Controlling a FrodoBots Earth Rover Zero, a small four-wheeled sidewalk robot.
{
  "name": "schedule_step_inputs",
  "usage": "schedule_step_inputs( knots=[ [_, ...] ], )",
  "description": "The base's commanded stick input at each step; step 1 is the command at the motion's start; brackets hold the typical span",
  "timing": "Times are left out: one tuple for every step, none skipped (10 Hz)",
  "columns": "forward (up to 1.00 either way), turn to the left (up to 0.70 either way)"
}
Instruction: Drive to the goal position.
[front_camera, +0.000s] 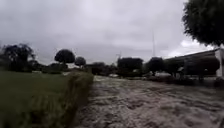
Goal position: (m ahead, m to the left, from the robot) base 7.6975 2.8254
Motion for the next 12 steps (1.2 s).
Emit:
schedule_step_inputs(
  knots=[
    [0.5, 0.0],
    [0.5, 0.0],
    [0.5, 0.0],
    [0.5, 0.0],
    [0.5, 0.0],
    [0.5, 0.0],
    [0.5, 0.0],
    [0.5, 0.0],
    [0.5, 0.0],
    [0.5, 0.0],
    [0.5, 0.0],
    [0.5, 0.0]
  ],
)
